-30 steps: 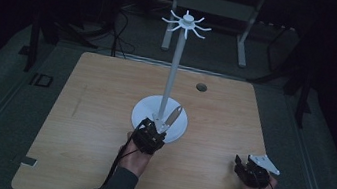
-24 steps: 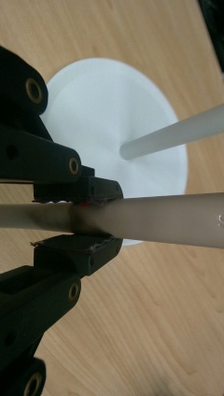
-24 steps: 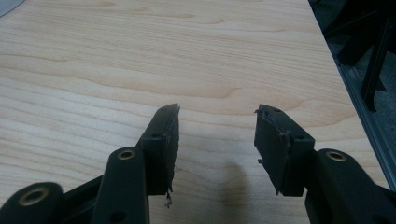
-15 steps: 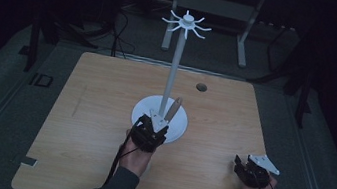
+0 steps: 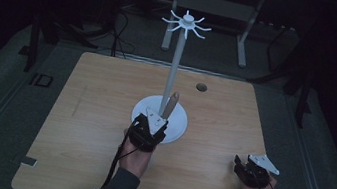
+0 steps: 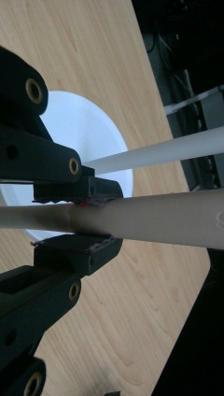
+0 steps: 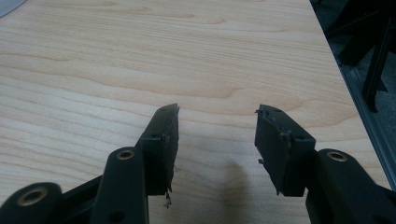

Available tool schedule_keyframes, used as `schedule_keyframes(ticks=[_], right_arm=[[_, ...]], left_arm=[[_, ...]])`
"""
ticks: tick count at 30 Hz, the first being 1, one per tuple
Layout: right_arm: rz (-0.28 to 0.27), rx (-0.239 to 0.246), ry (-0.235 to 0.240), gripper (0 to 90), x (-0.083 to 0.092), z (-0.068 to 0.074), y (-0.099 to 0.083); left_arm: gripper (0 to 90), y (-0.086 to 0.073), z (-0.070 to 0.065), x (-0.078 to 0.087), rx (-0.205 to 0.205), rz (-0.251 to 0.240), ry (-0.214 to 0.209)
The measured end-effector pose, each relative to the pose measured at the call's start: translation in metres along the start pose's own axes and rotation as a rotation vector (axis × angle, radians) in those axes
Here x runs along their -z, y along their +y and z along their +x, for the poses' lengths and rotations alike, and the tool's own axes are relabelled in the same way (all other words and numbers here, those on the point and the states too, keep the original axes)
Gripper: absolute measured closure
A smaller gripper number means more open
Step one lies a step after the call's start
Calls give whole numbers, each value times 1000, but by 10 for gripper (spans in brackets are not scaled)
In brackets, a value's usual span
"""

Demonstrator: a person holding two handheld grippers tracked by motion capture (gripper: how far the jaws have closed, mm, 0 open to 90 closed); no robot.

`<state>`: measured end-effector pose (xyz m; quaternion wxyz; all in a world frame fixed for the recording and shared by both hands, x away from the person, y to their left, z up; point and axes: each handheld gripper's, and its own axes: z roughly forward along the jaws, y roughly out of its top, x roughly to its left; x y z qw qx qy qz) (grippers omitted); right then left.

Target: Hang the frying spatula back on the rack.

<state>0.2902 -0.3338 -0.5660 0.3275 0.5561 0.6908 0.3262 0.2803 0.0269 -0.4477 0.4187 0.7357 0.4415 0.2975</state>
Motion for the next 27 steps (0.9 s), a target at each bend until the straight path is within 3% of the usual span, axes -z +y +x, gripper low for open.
schedule_keyframes(ticks=[9,27], right_arm=[[-1,0,0,492,0,0,0],[-2,1,1,491,0,0,0]], left_arm=[[739,8,-3,6,-2,-59,27],[739,19,-6,10,-14,-99,58]])
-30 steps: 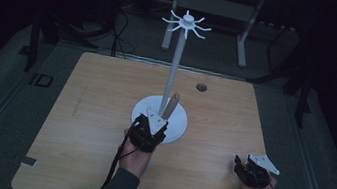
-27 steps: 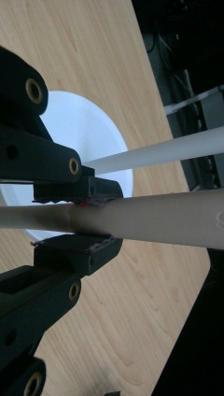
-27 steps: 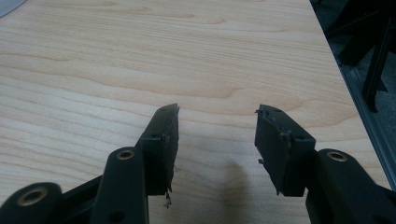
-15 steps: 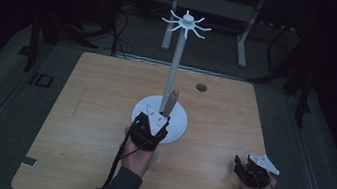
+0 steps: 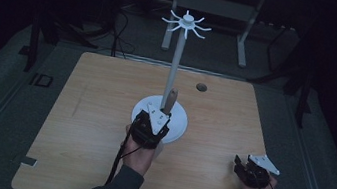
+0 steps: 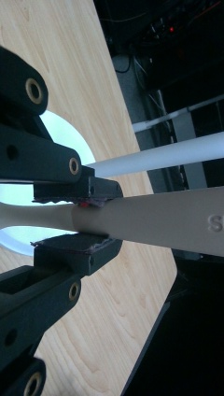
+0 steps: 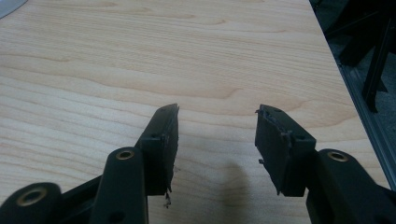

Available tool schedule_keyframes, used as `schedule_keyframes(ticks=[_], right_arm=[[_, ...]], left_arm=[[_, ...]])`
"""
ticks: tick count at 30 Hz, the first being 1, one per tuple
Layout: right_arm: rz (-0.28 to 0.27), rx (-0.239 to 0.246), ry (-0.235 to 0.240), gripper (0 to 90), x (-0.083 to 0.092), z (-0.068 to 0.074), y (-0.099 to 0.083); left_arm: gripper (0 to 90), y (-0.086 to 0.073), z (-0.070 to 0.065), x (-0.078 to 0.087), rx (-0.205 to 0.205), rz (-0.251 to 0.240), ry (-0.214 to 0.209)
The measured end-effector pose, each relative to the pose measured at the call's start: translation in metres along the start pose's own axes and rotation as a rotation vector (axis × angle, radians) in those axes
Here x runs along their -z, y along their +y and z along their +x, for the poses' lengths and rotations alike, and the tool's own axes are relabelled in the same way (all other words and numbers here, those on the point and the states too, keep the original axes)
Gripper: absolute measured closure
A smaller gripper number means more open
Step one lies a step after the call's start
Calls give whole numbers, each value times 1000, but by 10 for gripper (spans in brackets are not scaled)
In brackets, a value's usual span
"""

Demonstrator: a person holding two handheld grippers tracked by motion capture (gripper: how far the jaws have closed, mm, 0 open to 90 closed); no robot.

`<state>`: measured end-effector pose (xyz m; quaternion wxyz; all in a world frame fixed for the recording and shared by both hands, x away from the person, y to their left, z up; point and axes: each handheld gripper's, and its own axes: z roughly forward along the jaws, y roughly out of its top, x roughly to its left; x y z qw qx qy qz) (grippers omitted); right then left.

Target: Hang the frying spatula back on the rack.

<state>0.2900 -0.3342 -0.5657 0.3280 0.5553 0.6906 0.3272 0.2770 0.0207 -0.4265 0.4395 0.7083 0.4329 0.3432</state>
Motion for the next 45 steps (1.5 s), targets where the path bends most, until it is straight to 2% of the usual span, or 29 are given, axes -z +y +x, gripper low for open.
schedule_keyframes(ticks=[10,20,39,45], right_arm=[[0,0,-1,488,0,0,0],[-2,1,-1,487,0,0,0],[1,6,-3,487,-1,0,0],[-1,4,-3,487,-1,0,0]], left_arm=[[739,6,1,1,2,-16,12],[738,21,-2,0,1,-42,20],[738,40,3,3,13,-65,52],[737,50,3,5,4,-81,60]])
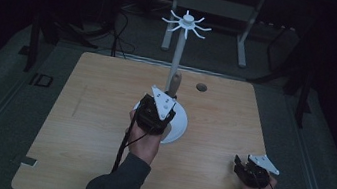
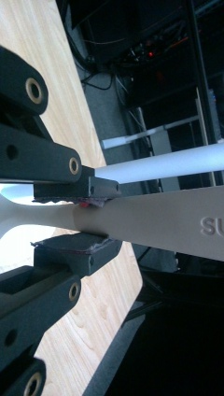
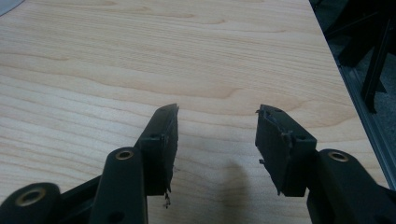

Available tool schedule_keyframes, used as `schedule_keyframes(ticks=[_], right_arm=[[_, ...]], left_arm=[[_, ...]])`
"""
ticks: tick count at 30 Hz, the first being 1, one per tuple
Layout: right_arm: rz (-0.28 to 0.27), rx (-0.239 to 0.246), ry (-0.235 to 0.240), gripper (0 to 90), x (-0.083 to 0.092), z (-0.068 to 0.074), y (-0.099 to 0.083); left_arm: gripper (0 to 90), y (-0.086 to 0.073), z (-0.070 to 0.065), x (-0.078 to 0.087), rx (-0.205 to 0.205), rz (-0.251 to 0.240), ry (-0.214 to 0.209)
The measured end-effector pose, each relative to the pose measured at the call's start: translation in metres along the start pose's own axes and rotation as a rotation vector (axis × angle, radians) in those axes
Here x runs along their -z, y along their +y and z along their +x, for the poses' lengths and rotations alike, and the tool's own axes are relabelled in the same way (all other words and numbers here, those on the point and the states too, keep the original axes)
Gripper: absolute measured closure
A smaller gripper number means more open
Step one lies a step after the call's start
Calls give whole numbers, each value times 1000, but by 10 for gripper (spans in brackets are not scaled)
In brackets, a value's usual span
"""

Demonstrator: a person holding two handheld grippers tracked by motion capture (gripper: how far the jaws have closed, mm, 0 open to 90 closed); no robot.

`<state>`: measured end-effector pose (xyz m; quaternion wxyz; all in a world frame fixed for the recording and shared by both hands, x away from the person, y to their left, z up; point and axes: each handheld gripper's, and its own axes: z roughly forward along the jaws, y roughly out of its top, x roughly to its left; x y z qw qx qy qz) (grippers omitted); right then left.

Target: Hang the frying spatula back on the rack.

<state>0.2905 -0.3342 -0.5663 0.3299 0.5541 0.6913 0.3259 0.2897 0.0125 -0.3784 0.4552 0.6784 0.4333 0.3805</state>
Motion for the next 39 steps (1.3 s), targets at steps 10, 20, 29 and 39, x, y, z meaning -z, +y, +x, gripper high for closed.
schedule_keyframes(ticks=[10,20,29,39], right_arm=[[1,1,1,486,0,0,0],[0,2,1,486,0,0,0],[2,2,1,486,0,0,0],[4,2,0,486,0,0,0]], left_arm=[[738,14,-1,2,-3,-24,15],[737,20,0,-2,6,-20,27],[737,27,2,-3,8,-33,42],[738,40,4,-4,9,-45,45]])
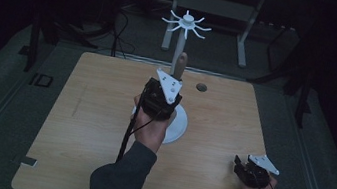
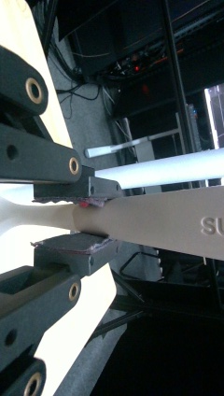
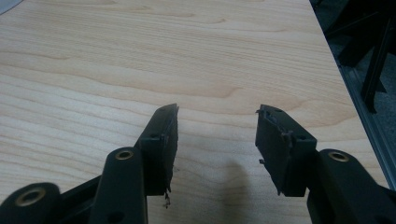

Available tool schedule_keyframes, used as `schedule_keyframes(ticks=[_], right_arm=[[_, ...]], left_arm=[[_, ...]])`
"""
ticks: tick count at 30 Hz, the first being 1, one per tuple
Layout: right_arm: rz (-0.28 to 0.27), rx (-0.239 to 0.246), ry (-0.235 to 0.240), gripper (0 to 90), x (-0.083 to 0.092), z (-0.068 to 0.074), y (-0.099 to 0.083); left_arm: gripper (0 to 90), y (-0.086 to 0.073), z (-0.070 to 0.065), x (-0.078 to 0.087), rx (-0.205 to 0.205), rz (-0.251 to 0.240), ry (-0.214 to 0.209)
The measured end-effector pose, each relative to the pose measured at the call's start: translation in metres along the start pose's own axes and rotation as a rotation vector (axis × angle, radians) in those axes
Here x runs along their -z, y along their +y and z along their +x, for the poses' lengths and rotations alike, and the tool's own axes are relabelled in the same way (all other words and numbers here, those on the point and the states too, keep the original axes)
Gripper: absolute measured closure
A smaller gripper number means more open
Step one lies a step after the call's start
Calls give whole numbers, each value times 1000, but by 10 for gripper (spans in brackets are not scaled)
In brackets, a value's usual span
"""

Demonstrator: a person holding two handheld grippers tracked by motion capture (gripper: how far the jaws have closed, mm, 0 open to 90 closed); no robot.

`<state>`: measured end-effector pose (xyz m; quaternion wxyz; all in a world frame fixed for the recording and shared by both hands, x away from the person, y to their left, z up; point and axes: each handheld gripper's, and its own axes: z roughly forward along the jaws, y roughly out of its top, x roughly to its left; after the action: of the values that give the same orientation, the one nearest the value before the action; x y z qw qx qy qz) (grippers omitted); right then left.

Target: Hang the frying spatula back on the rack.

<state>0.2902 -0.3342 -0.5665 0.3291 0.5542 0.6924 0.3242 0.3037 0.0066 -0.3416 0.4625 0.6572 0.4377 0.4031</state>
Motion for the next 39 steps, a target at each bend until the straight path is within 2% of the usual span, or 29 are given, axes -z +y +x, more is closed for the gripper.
schedule_keyframes(ticks=[11,26,31,35,39], right_arm=[[3,-4,-2,486,0,-1,0],[3,-4,0,485,0,-1,0],[2,-5,0,485,0,-1,0],[1,-6,0,485,0,-1,0],[0,-6,0,485,0,-1,0]], left_arm=[[738,9,3,-1,10,-10,27],[738,21,4,-6,-7,-10,62],[738,24,5,-6,1,-13,64],[738,26,5,-8,-21,-4,82],[738,27,5,-9,-22,-1,86]])
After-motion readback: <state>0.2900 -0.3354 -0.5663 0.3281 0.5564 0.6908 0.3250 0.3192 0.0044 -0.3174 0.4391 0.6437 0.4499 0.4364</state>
